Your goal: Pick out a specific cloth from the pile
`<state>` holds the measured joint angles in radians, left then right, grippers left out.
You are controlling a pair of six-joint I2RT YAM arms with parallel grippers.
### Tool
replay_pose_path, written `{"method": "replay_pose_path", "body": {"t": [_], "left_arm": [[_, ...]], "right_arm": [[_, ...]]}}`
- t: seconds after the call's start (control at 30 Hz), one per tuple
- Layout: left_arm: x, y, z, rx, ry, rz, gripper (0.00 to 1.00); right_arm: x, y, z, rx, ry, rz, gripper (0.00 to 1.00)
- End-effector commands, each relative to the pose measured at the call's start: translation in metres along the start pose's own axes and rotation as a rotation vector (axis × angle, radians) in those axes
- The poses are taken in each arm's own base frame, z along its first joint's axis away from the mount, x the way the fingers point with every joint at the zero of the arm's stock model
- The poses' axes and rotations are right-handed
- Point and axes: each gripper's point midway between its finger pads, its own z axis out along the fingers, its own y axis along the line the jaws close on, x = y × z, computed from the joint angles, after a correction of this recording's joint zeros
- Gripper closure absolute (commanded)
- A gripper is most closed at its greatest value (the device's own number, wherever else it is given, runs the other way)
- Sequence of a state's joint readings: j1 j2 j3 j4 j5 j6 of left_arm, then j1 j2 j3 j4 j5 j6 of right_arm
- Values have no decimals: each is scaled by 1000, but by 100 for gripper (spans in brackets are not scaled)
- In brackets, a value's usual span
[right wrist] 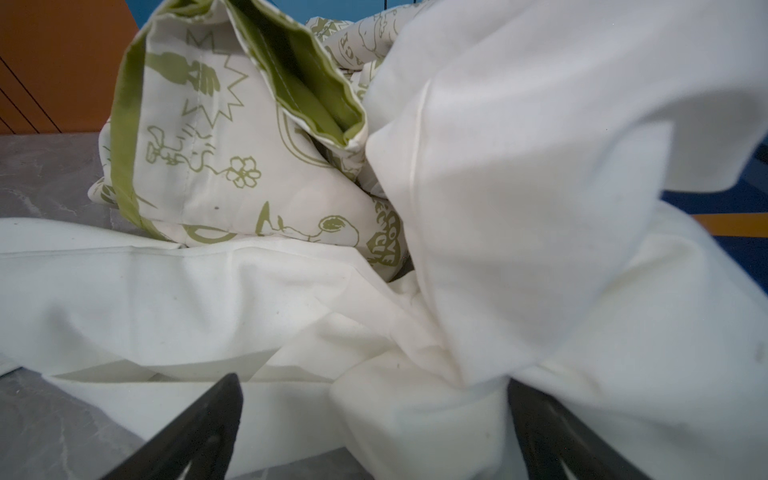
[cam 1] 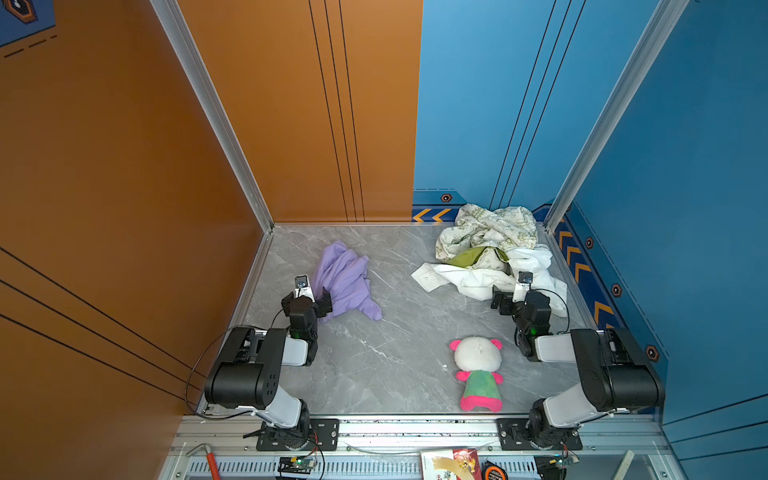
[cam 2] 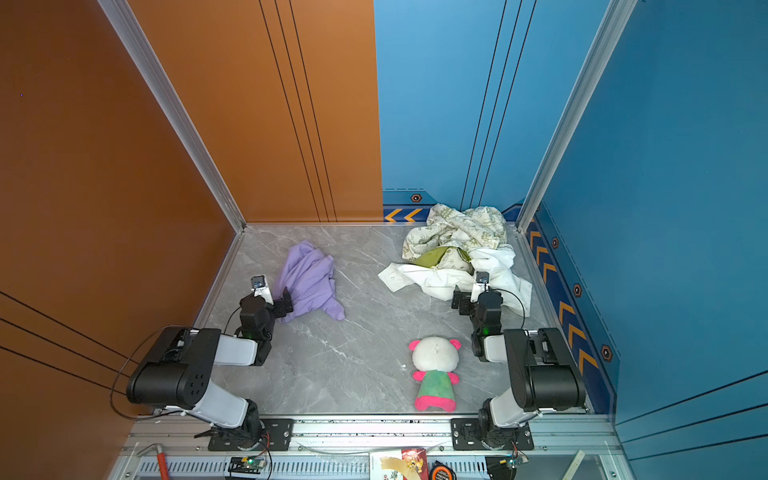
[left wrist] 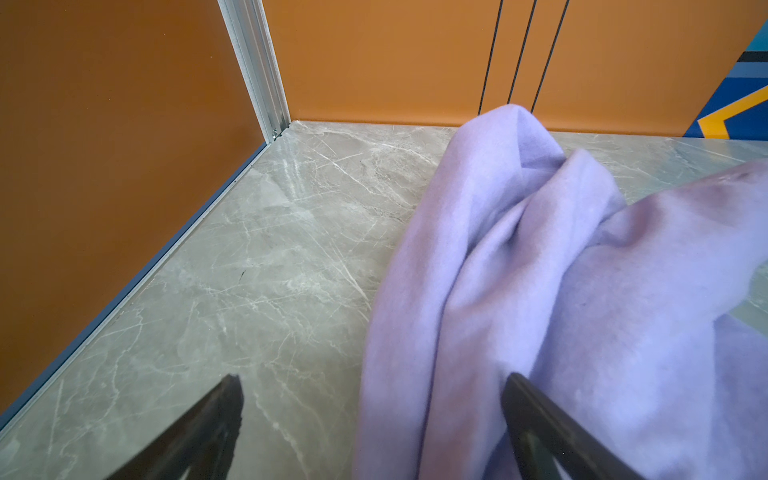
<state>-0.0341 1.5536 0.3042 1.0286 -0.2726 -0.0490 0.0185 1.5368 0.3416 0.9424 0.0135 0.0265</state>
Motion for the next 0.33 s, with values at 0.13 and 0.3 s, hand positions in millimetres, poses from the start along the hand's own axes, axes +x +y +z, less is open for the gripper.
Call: {"method": "replay_pose_path", "body": {"t": [0.13, 0.3], "left_arm": [[-6, 4, 3, -30, -16, 0, 2], [-7, 4, 3, -30, -19, -1, 2]], "right_arm": [[-3, -5, 6, 5, 9, 35, 0], [-3, -5, 5, 7, 7, 34, 0]]}}
